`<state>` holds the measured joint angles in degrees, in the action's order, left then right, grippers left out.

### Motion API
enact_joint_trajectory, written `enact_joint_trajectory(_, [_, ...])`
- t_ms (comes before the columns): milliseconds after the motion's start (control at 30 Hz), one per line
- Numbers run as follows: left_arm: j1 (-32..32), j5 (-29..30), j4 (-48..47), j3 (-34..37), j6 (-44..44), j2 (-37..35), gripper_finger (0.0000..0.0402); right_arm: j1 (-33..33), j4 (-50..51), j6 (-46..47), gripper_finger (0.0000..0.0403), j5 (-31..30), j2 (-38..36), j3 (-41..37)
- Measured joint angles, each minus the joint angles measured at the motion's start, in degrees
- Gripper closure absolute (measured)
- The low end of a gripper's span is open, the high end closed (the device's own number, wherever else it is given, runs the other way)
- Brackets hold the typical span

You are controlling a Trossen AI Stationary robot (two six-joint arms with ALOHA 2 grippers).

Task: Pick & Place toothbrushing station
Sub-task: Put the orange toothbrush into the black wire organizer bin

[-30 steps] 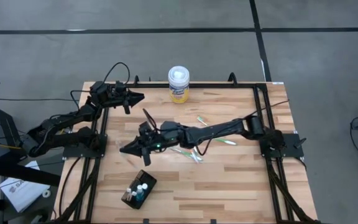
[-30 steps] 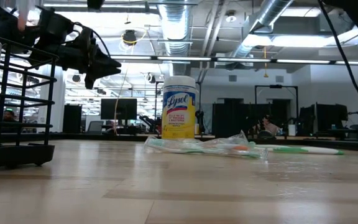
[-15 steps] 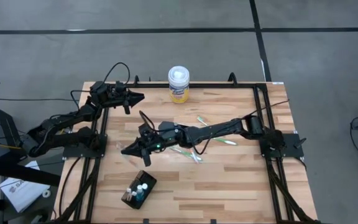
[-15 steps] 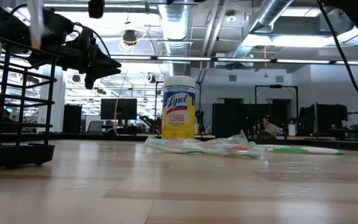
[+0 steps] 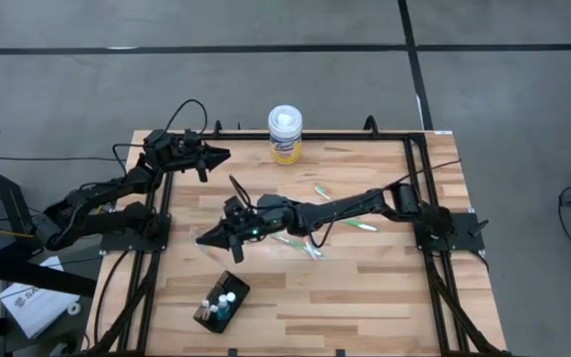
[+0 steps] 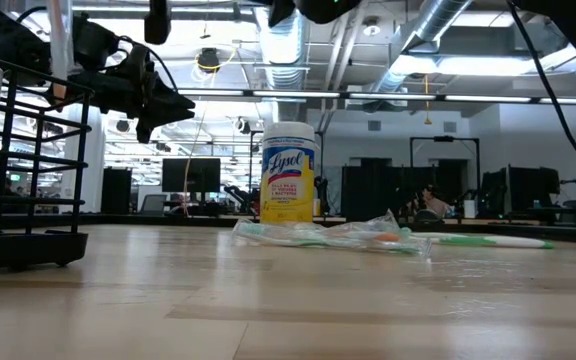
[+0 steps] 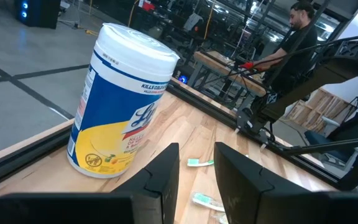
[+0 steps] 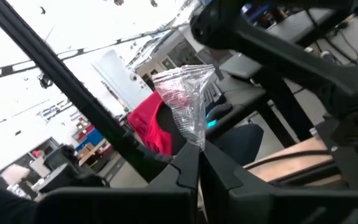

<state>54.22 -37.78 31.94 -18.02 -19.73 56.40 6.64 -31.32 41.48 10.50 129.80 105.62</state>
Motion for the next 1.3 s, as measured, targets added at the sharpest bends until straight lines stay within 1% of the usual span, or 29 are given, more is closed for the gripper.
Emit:
enact_joint_trajectory(600, [0.0, 0.0, 0.0, 0.0, 0.4, 0.0, 0.0306, 1.7, -1.6, 1.2, 0.0403, -0.5, 0.0, 0.0])
enact_joint_trajectory(933, [0.0, 0.0, 0.0, 0.0, 0.4, 0.0, 0.0306, 3.0, -1.7, 1.6, 0.0403, -1.9, 0.0, 0.0])
enact_joint_trajectory(1167, [0.0, 0.0, 0.0, 0.0, 0.4, 0.0, 0.0306, 3.3, -7.8, 4.7, 0.0403, -2.8, 5.1, 0.0])
enact_joint_trajectory(1300, [0.0, 0.0, 0.0, 0.0, 1.4, 0.0, 0.0306, 3.1, -8.4, 6.0, 0.0403, -2.9, 7.0, -0.1])
